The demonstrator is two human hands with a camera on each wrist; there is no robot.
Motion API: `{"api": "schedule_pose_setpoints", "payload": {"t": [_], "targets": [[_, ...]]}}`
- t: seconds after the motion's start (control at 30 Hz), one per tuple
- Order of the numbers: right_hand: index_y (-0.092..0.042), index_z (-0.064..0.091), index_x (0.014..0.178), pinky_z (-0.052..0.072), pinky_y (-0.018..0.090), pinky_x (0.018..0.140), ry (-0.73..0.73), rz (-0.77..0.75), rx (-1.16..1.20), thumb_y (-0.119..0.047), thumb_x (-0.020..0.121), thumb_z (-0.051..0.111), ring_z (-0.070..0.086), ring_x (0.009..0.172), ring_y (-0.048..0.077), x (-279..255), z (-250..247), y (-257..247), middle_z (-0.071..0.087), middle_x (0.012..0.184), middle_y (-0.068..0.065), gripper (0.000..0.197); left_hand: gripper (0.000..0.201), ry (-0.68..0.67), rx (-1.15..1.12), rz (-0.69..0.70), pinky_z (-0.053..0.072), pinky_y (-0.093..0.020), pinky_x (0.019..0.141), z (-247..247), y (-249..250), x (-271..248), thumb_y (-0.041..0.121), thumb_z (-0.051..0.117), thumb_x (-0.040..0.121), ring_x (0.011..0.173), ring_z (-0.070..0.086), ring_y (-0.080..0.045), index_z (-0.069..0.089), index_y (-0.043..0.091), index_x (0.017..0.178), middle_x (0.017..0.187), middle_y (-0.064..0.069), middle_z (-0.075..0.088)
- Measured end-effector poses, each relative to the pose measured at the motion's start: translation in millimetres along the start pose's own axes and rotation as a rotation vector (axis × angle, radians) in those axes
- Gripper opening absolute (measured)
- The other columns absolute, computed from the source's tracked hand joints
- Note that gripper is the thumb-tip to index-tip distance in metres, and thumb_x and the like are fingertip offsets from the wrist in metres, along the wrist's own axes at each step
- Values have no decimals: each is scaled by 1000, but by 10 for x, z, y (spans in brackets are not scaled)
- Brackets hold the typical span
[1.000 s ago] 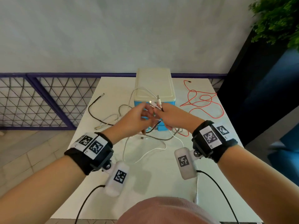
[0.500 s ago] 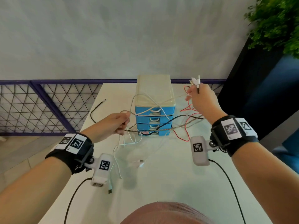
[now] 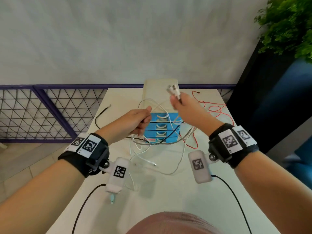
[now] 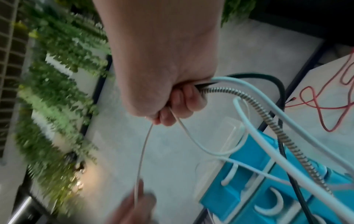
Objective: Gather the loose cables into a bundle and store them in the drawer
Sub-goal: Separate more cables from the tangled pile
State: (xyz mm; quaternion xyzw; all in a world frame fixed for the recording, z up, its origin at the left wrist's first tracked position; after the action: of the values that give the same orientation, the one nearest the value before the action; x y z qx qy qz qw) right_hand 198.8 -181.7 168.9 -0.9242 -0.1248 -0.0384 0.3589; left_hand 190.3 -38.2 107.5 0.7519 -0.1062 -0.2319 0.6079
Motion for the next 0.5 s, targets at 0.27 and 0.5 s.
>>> {"api": "schedule_pose_setpoints", "payload": {"t": [0.27, 0.5], "targets": [[-12, 51, 87, 37, 25, 56, 533, 248, 257, -28, 104, 33, 43, 57, 9, 21, -882, 724, 48, 69, -4, 29, 48, -40, 315, -132, 36, -28, 64, -325, -731, -194, 52, 31, 96, 47, 35, -15, 35, 16, 65, 52, 4, 31], [-21, 60, 90, 38, 26, 54, 527, 259, 146, -26, 102, 34, 44, 57, 5, -42, -916, 837, 59, 85, -3, 29, 39, 13, 747, -235, 32, -25, 56, -586, -1093, -243, 40, 43, 97, 53, 39, -12, 54, 16, 68, 59, 6, 43]]}}
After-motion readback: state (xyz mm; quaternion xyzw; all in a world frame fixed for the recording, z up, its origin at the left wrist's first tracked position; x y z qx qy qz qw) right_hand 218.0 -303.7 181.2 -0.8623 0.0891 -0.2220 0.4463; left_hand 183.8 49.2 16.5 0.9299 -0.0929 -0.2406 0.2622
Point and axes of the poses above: each hand's wrist, its own x-axis towards the middle knuckle, its own z-axis out of the palm, y = z × x, the point moved 9 cm from there along x, towards the middle knuckle
